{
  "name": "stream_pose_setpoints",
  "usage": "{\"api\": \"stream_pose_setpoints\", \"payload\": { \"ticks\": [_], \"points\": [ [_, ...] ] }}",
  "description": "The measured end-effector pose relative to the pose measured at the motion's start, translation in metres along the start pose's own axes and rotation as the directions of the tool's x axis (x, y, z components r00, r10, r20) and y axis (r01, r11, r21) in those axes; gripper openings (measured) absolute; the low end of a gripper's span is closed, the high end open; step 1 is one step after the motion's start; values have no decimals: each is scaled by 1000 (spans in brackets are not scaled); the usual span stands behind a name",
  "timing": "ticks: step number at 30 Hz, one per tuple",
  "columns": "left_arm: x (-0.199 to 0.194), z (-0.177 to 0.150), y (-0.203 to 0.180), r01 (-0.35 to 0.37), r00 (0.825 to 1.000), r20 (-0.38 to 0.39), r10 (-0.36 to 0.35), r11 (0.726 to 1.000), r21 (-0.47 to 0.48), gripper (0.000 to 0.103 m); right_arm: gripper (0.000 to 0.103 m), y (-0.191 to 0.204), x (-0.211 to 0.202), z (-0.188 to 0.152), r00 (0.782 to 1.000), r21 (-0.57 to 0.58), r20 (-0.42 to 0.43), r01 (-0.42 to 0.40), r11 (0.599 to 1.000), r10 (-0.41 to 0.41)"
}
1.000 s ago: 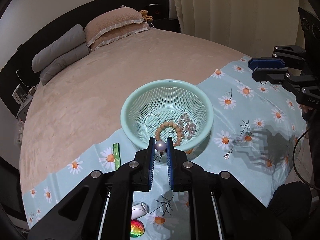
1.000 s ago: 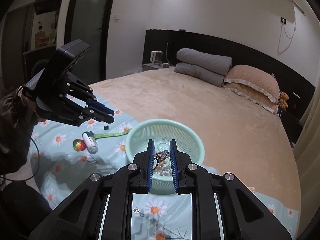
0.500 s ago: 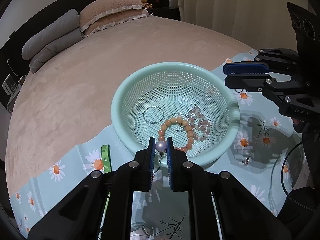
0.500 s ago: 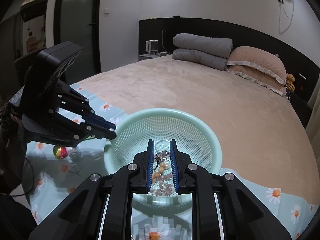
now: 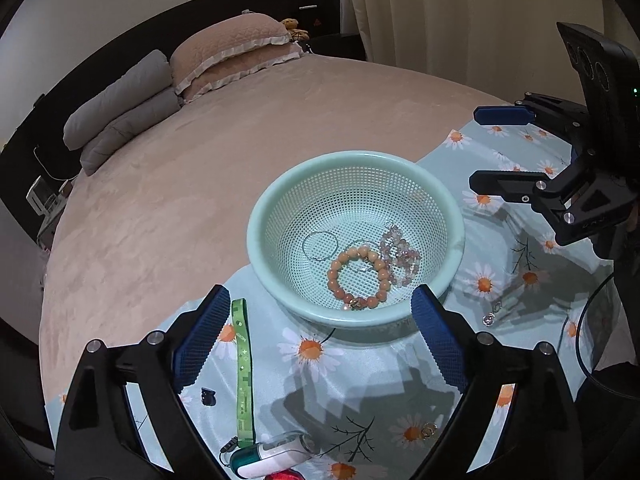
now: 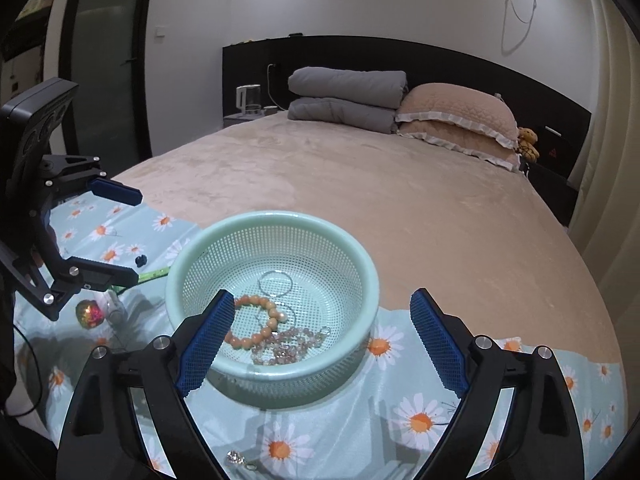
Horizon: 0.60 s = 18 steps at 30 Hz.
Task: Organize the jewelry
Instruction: 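Move both open tools back toward the remaining silver pendants on the cloth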
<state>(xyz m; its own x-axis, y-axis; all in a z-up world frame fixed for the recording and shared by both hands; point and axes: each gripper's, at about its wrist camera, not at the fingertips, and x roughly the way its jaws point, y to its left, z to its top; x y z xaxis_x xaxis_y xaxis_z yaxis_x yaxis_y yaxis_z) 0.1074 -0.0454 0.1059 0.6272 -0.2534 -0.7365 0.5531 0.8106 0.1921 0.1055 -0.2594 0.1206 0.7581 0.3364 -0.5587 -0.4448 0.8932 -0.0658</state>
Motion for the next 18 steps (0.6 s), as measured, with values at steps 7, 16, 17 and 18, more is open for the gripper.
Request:
{"api": "stream_pose_setpoints", "payload": {
  "ticks": [7, 16, 17, 18],
  "points": [
    [-32, 1, -14, -21, 1000, 7, 20, 999, 38, 90, 85, 11, -33, 5, 1000, -20, 16, 3, 1000, -3],
    [-74, 2, -36, -39, 999, 22, 38, 997, 62, 92, 86, 32, -82, 10, 999, -83, 40, 11, 996, -7],
    [-78, 1, -39, -41, 999, 23, 39, 997, 67, 92, 86, 34, -87, 10, 999, -89, 42, 13, 996, -9],
    [-83, -1, -42, -39, 999, 25, 38, 997, 71, 92, 86, 37, -92, 9, 999, -96, 42, 11, 995, -7]
  ]
}}
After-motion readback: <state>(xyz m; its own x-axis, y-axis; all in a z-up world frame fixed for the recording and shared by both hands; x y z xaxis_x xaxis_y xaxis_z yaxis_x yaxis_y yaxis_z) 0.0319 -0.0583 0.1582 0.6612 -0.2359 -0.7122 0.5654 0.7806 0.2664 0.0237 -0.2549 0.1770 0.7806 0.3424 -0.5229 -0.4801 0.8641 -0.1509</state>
